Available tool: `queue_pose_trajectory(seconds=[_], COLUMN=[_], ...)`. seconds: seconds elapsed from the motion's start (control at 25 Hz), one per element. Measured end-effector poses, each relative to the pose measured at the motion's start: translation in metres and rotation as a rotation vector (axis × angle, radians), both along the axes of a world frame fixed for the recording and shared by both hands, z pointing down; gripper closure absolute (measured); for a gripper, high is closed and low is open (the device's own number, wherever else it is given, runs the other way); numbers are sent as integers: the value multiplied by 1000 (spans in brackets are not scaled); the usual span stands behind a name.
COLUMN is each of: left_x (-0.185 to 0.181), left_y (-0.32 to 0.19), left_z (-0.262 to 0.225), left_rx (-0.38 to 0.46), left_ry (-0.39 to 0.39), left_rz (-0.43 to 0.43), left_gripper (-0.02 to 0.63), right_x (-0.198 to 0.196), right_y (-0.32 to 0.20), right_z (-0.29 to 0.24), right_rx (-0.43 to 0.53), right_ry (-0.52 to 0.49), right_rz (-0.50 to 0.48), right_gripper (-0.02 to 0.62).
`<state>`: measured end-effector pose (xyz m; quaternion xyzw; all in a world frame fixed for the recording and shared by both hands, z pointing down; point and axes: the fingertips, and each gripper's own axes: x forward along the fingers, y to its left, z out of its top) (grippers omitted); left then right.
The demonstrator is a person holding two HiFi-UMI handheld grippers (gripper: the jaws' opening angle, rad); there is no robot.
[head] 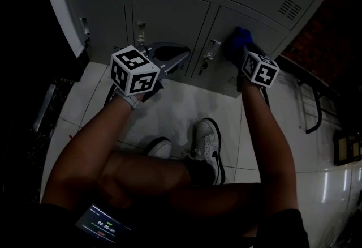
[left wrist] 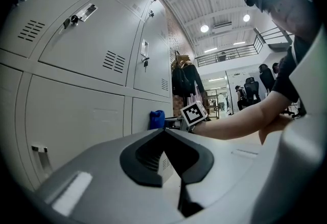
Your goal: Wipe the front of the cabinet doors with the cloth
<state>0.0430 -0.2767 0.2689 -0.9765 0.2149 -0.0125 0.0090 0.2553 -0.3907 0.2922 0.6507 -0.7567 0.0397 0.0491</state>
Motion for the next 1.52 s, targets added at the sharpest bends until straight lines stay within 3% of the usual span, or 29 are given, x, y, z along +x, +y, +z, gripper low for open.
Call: queue_pose_trajectory(seconds=[0.24, 0.44, 0.68, 0.88, 1.04, 1.32, 1.52], left_x=[1, 1, -2, -6, -9, -16, -25], left_y=[0, 0, 0, 1, 2, 4, 2], left_z=[0, -2, -5, -10, -14, -17, -12], left_rx=[0, 0, 6, 15, 18, 18, 12], left_ry=[-3, 2, 11, 20, 31, 45, 37], left_rz=[-1, -1, 4, 5, 2, 0, -10], left_gripper=[606, 606, 606, 605, 605, 606, 606], right_x=[46, 72, 113, 135, 96, -42, -90], right_y=[9, 15, 24, 34, 30, 14, -4], right_z=[9, 4, -4, 7, 7, 45, 64], right_rx=[-24, -20, 1, -29, -6, -47, -56], right_ry=[-55, -36, 18, -34, 33, 104, 101], right_rz=[83, 118, 236, 340, 261, -7, -91], right_gripper=[517, 517, 517, 517, 517, 517, 517])
